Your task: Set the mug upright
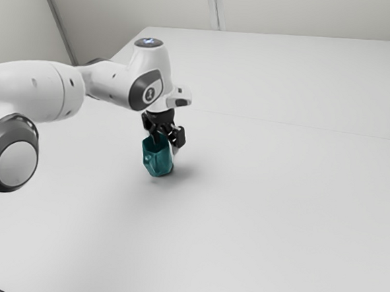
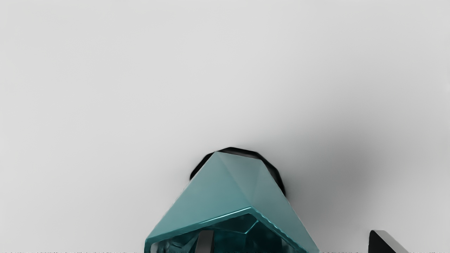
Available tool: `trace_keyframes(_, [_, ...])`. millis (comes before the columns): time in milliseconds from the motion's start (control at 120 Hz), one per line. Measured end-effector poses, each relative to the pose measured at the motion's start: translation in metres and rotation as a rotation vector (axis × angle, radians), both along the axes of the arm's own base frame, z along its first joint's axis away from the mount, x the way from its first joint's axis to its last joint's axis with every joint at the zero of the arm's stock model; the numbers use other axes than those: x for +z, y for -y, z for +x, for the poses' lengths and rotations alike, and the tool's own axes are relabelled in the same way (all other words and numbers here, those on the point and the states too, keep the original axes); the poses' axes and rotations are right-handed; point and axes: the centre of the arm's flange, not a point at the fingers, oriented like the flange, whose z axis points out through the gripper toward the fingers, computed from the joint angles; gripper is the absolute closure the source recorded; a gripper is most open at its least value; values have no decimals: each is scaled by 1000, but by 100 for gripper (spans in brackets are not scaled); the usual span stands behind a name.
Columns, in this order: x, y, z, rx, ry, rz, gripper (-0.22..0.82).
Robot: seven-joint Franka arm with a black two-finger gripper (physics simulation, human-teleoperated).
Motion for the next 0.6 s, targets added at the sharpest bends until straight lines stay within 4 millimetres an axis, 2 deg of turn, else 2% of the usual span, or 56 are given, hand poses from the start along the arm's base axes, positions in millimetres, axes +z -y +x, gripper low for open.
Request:
trace_keyframes(133, [36,-2,-3,1,49,0,8])
trace_keyframes(267, [89,-14,-9,11,115,10,4])
trace_keyframes(442, [173,-21,-29,15,175,32,2])
trace_keyframes(600, [218,-33,-45,45,171,36,1])
